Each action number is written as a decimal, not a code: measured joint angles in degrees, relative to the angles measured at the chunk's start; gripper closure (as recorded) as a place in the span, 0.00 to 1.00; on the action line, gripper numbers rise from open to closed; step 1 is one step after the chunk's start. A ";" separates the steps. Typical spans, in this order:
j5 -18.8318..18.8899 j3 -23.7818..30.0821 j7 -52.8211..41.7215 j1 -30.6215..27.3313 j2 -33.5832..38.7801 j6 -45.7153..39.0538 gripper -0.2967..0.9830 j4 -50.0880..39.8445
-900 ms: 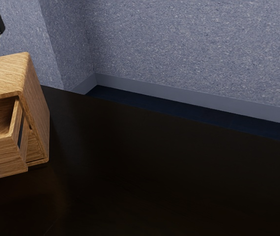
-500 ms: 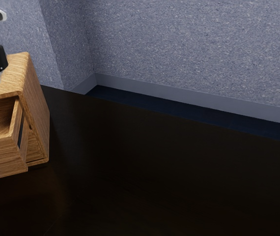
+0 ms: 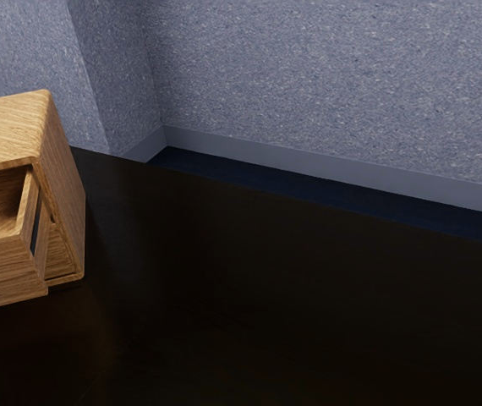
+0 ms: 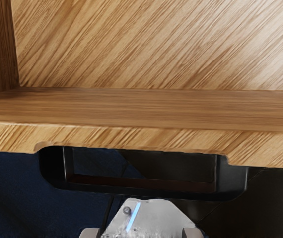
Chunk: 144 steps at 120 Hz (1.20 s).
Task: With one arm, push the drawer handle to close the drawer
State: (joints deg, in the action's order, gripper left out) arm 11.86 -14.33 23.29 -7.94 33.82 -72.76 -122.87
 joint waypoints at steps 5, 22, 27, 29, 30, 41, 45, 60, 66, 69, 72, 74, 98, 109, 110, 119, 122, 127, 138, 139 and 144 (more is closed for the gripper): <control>-0.06 -0.27 0.87 -0.18 1.33 -0.29 0.67 -1.88; -0.26 -0.51 3.40 -0.41 4.71 -0.83 0.71 -5.49; -0.37 -0.52 4.05 -0.41 5.49 -0.70 0.72 -6.11; -0.53 -0.51 4.30 -0.41 5.94 -0.57 0.73 -6.42; -0.62 -0.50 4.42 -0.41 6.15 -0.50 0.73 -6.56; -1.72 -0.42 5.77 -0.41 8.17 1.04 0.76 -7.39; -2.15 -0.29 6.23 -0.41 8.78 1.76 0.76 -7.65; -4.45 1.35 8.06 -0.29 10.60 5.01 0.79 -8.39; -5.59 1.75 8.81 -0.29 11.25 6.24 0.80 -9.03; -6.11 1.85 9.19 -0.30 11.52 6.86 0.80 -9.36; -6.58 1.91 9.56 -0.31 11.82 7.44 0.81 -9.72; -6.88 1.94 9.82 -0.32 12.03 7.80 0.81 -9.98; -9.09 2.93 12.79 -0.32 13.07 8.94 0.82 -12.30; -9.16 2.87 13.97 -0.32 13.11 7.50 0.83 -12.99; -9.16 2.83 14.06 -0.32 13.11 7.32 0.83 -13.09; -8.84 2.68 14.91 -0.32 13.06 5.72 0.83 -13.83; -8.64 2.66 15.18 -0.32 13.05 5.25 0.83 -13.96; -8.24 2.61 15.63 -0.35 13.04 4.44 0.83 -14.28; -6.94 2.22 16.66 -0.40 13.04 2.96 0.83 -14.57; -6.82 2.19 16.74 -0.40 13.04 2.83 0.83 -14.58; -6.28 2.10 17.16 -0.40 13.01 2.19 0.83 -14.60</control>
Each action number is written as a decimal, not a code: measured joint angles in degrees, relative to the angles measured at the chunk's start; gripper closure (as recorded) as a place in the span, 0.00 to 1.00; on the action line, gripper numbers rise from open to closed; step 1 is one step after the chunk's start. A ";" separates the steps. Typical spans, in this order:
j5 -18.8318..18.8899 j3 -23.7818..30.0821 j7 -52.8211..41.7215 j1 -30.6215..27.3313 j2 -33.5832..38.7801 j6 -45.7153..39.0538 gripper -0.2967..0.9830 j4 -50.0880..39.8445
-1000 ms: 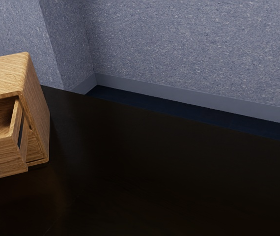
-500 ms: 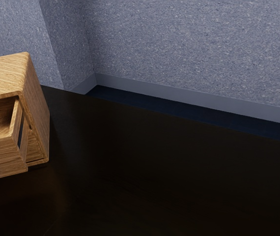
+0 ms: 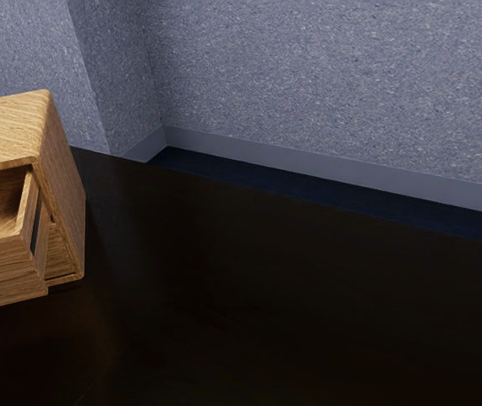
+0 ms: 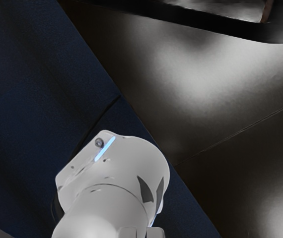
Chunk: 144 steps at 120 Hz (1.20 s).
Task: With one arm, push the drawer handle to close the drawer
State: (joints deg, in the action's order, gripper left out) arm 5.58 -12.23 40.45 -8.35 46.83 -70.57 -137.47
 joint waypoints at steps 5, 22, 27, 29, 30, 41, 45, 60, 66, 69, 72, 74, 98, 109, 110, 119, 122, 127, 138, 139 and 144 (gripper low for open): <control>0.50 -0.04 0.39 0.01 -0.05 -0.64 0.83 -0.01; 1.62 -0.08 1.55 0.08 -0.55 -2.79 0.83 -0.02; 1.90 -0.08 1.87 0.07 -0.67 -3.36 0.83 -0.02; 2.02 -0.08 2.00 0.06 -0.72 -3.58 0.83 -0.02; 2.08 -0.08 2.06 0.05 -0.74 -3.68 0.83 -0.02; 2.57 -0.10 2.68 -0.63 -1.09 -4.63 0.83 -0.04; 2.75 -0.12 2.88 -0.83 -1.23 -4.96 0.83 -0.04; 3.21 -0.13 3.56 -1.51 -2.09 -6.19 0.83 -0.02; 3.30 -0.13 3.79 -1.66 -2.61 -6.72 0.83 -0.02; 3.33 -0.12 3.90 -1.70 -2.83 -7.02 0.83 -0.02; 3.35 -0.14 4.00 -1.72 -3.16 -7.34 0.83 -0.02; 3.37 -0.15 4.07 -1.74 -3.32 -7.54 0.83 -0.02; 4.58 -0.53 4.75 -2.50 -3.84 -9.74 0.83 -0.02; 5.29 -1.52 5.00 -2.51 -4.57 -10.82 0.83 -0.08; 5.34 -1.56 5.02 -2.51 -4.62 -10.93 0.83 -0.09; 5.64 -1.99 5.19 -2.35 -5.01 -11.84 0.83 -0.26; 5.77 -2.06 5.24 -2.32 -5.16 -12.16 0.83 -0.33; 6.08 -2.31 5.33 -2.22 -5.34 -12.75 0.83 -0.47; 6.71 -2.92 5.49 -2.04 -5.71 -14.19 0.83 -0.75; 6.82 -2.94 5.50 -2.01 -5.73 -14.35 0.83 -0.76; 7.26 -3.03 5.56 -1.83 -5.85 -15.19 0.83 -0.79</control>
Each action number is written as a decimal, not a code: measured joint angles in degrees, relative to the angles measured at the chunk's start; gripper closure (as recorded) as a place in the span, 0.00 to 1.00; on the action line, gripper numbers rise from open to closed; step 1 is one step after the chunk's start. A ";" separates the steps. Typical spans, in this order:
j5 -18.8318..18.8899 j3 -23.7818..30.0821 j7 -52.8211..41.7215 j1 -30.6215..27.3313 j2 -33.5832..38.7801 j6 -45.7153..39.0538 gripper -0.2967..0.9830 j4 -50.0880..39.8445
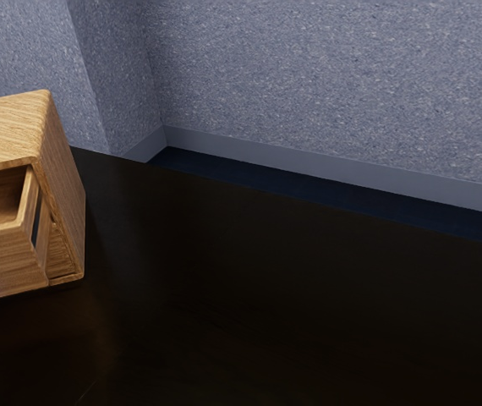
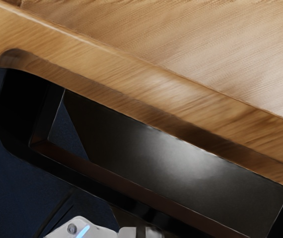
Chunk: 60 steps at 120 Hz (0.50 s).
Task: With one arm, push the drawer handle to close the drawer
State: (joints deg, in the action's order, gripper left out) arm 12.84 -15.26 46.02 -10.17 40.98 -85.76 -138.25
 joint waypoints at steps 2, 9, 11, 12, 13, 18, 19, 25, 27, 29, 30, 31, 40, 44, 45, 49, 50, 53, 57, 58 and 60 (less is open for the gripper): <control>0.15 -0.06 0.02 0.04 -0.05 -0.33 0.83 -0.01; 0.55 -0.32 0.10 0.10 -0.56 -1.58 0.83 -0.02; 0.65 -0.36 0.12 0.08 -0.76 -1.94 0.83 -0.02; 0.70 -0.38 0.13 0.06 -0.89 -2.13 0.83 -0.02; 0.78 -0.39 0.14 0.05 -1.01 -2.33 0.83 -0.02; 1.15 -0.44 0.19 0.01 -1.38 -3.31 0.83 -0.02; 1.22 -0.44 0.19 0.01 -1.43 -3.50 0.83 -0.02; 1.72 -0.46 0.24 -0.01 -1.71 -4.56 0.83 0.03; 1.89 -0.47 0.26 -0.01 -1.84 -4.90 0.83 0.04; 2.05 -0.66 0.28 0.00 -2.06 -5.24 0.83 0.08; 2.14 -0.80 0.28 0.01 -2.16 -5.41 0.83 0.10; 2.24 -0.91 0.29 0.02 -2.24 -5.57 0.83 0.12; 3.07 -1.50 0.35 0.12 -2.84 -7.05 0.83 0.34; 3.45 -1.71 0.37 0.35 -3.25 -7.75 0.83 0.49; 3.56 -1.76 0.38 0.44 -3.34 -7.93 0.83 0.53; 3.95 -1.91 0.40 0.67 -3.76 -8.64 0.83 0.65; 4.03 -1.94 0.40 0.71 -3.87 -8.82 0.83 0.68; 4.26 -2.02 0.41 0.80 -4.23 -9.36 0.83 0.76; 4.52 -2.06 0.43 0.87 -4.74 -10.11 0.83 0.84; 4.58 -2.08 0.43 0.88 -4.84 -10.29 0.83 0.86; 4.70 -2.08 0.44 0.90 -5.01 -10.65 0.83 0.88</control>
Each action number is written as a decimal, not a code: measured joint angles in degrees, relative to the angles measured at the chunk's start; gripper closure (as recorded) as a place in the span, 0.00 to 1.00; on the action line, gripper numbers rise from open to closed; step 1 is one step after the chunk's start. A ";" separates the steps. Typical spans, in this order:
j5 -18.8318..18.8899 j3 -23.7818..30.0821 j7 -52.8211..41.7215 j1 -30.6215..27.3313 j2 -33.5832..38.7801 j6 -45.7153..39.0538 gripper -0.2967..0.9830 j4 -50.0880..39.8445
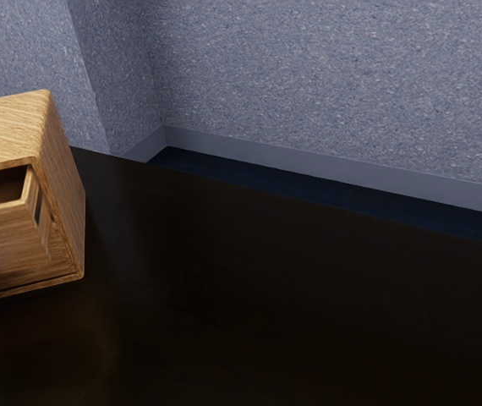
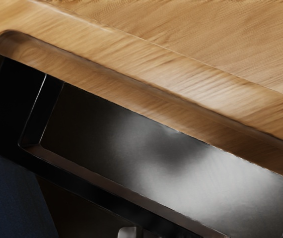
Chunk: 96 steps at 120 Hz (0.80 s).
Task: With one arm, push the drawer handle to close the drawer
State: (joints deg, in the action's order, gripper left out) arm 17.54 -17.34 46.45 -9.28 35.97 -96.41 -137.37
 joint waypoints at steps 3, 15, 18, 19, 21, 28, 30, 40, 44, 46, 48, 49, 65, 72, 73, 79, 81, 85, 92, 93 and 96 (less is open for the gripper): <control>0.16 -0.01 0.01 0.02 -0.22 -0.52 0.83 0.04; 0.91 -0.36 0.04 0.14 -0.98 -2.26 0.83 0.41; 1.17 -0.57 0.05 0.48 -1.11 -2.60 0.83 0.62; 1.29 -0.66 0.05 0.62 -1.17 -2.70 0.83 0.71; 1.52 -0.90 0.04 0.92 -1.29 -2.91 0.83 0.89; 2.37 -2.75 0.01 2.86 -1.87 -3.50 0.83 1.79; 2.66 -3.29 0.00 3.44 -2.06 -3.64 0.83 2.03; 4.03 -5.27 -0.06 5.63 -3.12 -4.18 0.83 3.42; 4.62 -6.40 -0.09 6.86 -3.60 -4.35 0.83 4.12; 4.87 -6.76 -0.10 7.31 -3.83 -4.42 0.83 4.41; 5.10 -7.03 -0.11 7.67 -4.05 -4.49 0.83 4.70; 5.20 -7.16 -0.11 7.85 -4.18 -4.52 0.83 4.87; 6.55 -8.93 -0.20 9.77 -6.20 -5.28 0.83 6.78; 7.07 -10.70 -0.24 11.80 -7.33 -5.71 0.83 7.87; 7.14 -10.95 -0.24 12.07 -7.48 -5.77 0.83 8.00; 7.50 -11.90 -0.26 13.14 -8.25 -6.10 0.83 8.71; 7.61 -12.30 -0.27 13.64 -8.51 -6.20 0.83 9.01; 7.96 -13.35 -0.28 14.81 -8.97 -6.39 0.83 9.53; 8.70 -15.81 -0.30 17.24 -9.70 -6.84 0.83 10.36; 8.83 -16.28 -0.30 17.70 -9.78 -6.90 0.83 10.49; 9.19 -17.55 -0.31 18.98 -9.98 -7.09 0.84 10.97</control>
State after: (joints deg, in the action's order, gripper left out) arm 26.73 -34.89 46.14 9.70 25.99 -103.50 -126.40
